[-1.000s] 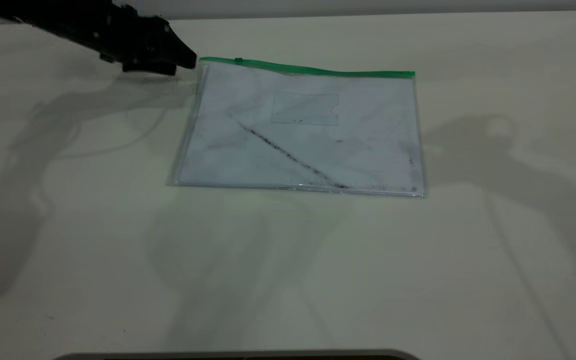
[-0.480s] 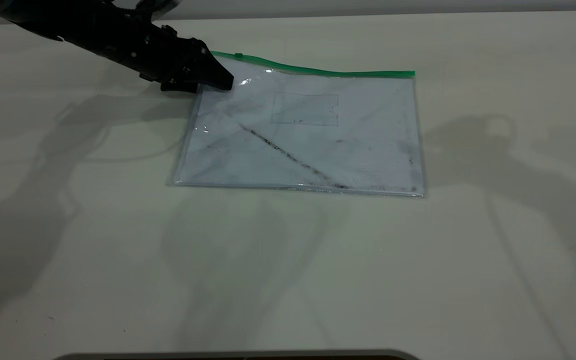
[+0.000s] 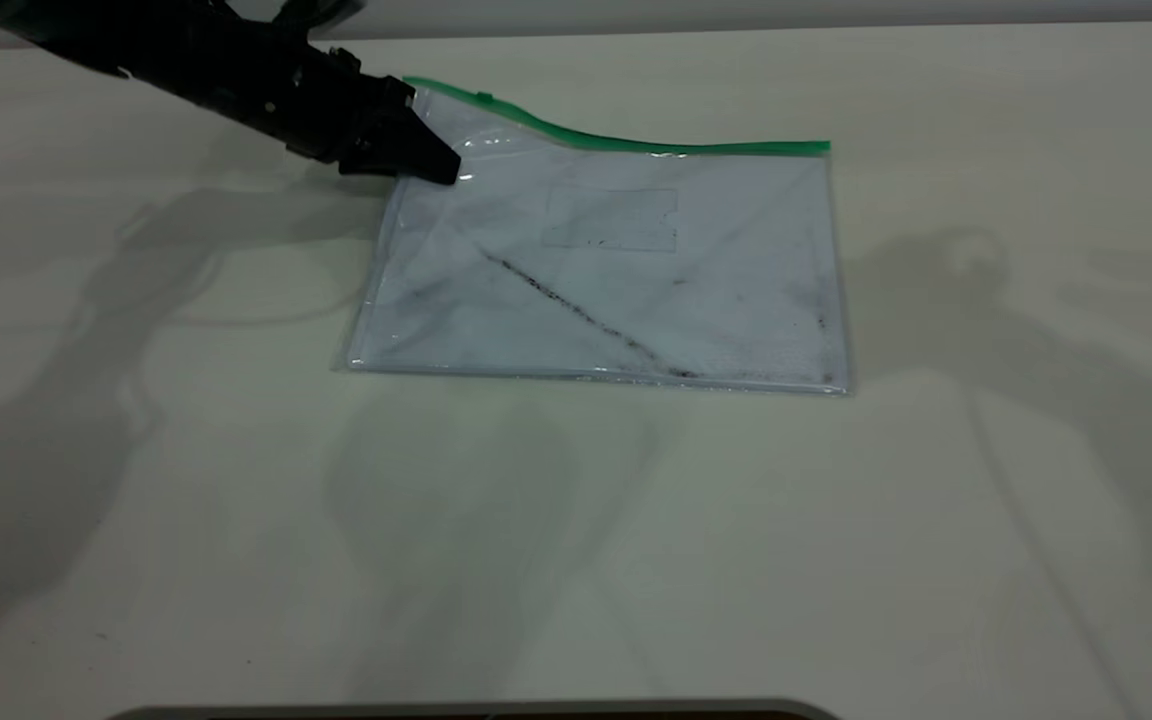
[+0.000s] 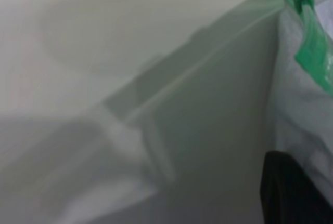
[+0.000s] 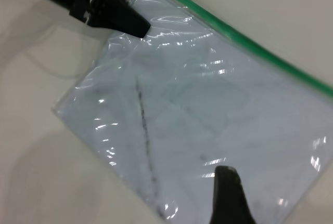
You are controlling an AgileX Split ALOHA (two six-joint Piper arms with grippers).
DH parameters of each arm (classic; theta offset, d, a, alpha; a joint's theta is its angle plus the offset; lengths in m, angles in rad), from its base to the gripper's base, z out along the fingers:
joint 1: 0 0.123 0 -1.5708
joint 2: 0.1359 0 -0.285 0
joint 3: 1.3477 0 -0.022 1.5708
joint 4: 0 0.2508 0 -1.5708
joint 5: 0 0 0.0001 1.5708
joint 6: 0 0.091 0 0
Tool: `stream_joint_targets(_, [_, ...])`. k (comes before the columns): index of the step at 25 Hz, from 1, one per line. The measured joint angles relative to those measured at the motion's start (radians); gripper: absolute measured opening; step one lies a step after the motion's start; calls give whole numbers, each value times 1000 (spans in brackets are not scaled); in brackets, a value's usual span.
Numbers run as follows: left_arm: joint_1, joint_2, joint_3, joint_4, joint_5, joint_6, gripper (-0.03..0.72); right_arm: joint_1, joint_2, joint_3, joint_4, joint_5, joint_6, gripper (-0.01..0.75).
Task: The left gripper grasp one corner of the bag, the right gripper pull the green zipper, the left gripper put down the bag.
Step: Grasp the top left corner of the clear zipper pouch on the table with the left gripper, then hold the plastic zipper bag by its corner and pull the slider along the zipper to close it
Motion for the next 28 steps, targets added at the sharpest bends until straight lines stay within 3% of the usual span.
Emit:
stream_joint_targets(9, [-24, -73, -100, 47, 226, 161, 53, 56, 211, -210, 162, 23, -311, 524])
stream_joint_targets(16, [-105, -97, -187, 156, 311, 309, 53, 78, 338, -359, 289, 102, -524, 524])
stream_joint_targets(20, [-158, -97, -253, 231, 393, 342, 53, 78, 368, -378, 327, 117, -582, 524])
stream_joint_targets(28, [-200, -99, -329, 289, 414, 344, 53, 78, 391, -380, 339, 156, -602, 524])
